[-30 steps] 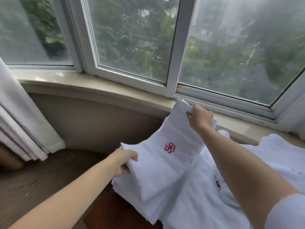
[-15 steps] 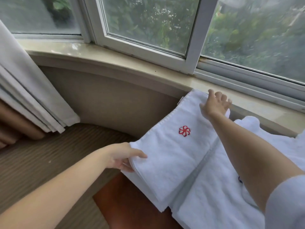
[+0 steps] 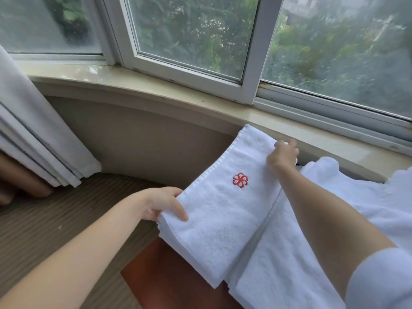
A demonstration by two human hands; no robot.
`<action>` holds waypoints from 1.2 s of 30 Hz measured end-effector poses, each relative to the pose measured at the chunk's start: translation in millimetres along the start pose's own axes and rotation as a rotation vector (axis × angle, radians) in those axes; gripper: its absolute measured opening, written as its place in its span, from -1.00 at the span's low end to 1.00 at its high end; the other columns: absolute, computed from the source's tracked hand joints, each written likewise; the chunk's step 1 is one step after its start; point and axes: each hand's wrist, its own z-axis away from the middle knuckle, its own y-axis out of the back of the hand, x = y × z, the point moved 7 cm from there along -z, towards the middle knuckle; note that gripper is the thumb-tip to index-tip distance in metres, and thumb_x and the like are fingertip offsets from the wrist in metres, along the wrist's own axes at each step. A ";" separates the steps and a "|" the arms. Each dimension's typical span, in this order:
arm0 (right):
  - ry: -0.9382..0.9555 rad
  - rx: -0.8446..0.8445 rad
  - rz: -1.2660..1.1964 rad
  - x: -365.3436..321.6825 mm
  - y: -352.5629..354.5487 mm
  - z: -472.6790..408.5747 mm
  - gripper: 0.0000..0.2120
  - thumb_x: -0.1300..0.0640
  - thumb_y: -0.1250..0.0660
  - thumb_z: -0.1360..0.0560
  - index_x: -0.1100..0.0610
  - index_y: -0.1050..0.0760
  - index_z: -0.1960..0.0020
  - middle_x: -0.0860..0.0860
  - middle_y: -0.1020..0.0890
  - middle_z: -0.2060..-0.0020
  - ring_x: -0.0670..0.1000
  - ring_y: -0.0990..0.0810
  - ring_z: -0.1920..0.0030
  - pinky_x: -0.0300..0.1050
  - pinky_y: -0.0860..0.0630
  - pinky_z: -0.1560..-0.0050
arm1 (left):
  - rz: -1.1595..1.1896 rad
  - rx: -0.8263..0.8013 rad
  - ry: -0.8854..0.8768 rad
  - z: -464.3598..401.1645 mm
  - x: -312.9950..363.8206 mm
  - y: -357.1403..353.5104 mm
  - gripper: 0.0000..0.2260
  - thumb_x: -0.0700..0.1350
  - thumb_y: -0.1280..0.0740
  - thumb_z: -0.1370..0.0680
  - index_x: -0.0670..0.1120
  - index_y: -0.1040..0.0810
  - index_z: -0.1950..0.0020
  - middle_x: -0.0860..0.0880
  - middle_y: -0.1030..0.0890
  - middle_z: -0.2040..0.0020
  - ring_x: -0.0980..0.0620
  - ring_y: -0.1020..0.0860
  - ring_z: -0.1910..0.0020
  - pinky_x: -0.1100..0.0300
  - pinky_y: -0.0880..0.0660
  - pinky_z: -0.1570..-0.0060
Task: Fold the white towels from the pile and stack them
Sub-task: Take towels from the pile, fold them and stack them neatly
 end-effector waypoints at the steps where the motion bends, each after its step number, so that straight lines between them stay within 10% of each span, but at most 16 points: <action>1: -0.054 -0.003 -0.006 3.3 0.0 -0.6 -0.65 0.37 -0.16 -0.48 0.20 -0.40 -0.24 0.13 -0.13 -0.44 0.22 -0.23 -0.34 0.00 -0.36 0.02 | -0.027 0.031 0.007 -2.7 -2.9 -0.2 -0.57 -0.36 -0.43 -0.42 -0.07 -0.53 -0.25 -0.07 -0.67 -0.11 -0.08 -0.65 -0.09 0.01 -0.59 -0.05; 5: -0.253 -0.022 -0.115 18.0 -2.7 0.4 -0.61 0.31 -0.15 -0.51 0.12 -0.31 -0.32 0.16 -0.10 -0.43 0.23 -0.31 -0.28 0.05 -0.37 -0.17 | -0.043 0.199 -0.018 -9.9 -5.0 6.8 -0.75 -0.05 -0.38 -0.55 -0.07 -0.56 -0.20 -0.03 -0.71 0.00 0.02 -0.69 0.06 0.16 -0.61 0.18; 11: -0.015 0.256 -0.452 6.9 24.9 -8.5 -0.63 0.36 -0.12 -0.46 0.17 -0.42 -0.23 0.03 -0.35 -0.19 0.12 -0.43 -0.07 -0.14 -0.31 0.01 | -0.039 0.205 -0.059 -9.8 -4.4 13.5 -0.76 -0.05 -0.35 -0.57 -0.07 -0.54 -0.21 -0.04 -0.69 -0.06 -0.02 -0.66 -0.04 0.03 -0.60 0.00; 20: -0.127 -0.076 -0.108 12.1 -11.6 55.7 -0.63 0.12 -0.04 -0.61 0.07 -0.24 -0.42 0.16 0.17 -0.52 0.20 -0.06 -0.48 0.07 -0.17 -0.44 | -0.089 0.344 -0.053 -20.3 -14.8 15.6 -0.80 -0.06 -0.44 -0.51 -0.07 -0.58 -0.09 -0.02 -0.72 0.12 0.00 -0.70 0.14 0.07 -0.63 0.18; 28: -0.079 -0.181 -0.154 7.0 -23.5 158.8 -0.54 0.04 -0.01 -0.64 0.03 -0.08 -0.52 0.10 0.18 -0.53 0.22 -0.07 -0.47 0.10 -0.22 -0.42 | -0.089 0.558 -0.112 -7.9 -20.3 7.4 -0.76 0.01 -0.44 -0.49 -0.13 -0.58 -0.03 -0.09 -0.66 0.02 -0.07 -0.62 0.04 -0.03 -0.55 -0.04; 36: 0.044 -0.209 -0.200 3.7 -43.8 276.5 -0.55 0.03 -0.01 -0.65 -0.02 -0.05 -0.53 0.05 0.17 -0.53 0.16 -0.07 -0.49 0.06 -0.16 -0.47 | 0.314 0.698 -0.251 10.6 -53.0 -10.3 -0.83 -0.19 -0.46 -0.48 -0.23 -0.58 0.00 -0.20 -0.64 0.00 -0.15 -0.61 0.02 0.08 -0.57 0.20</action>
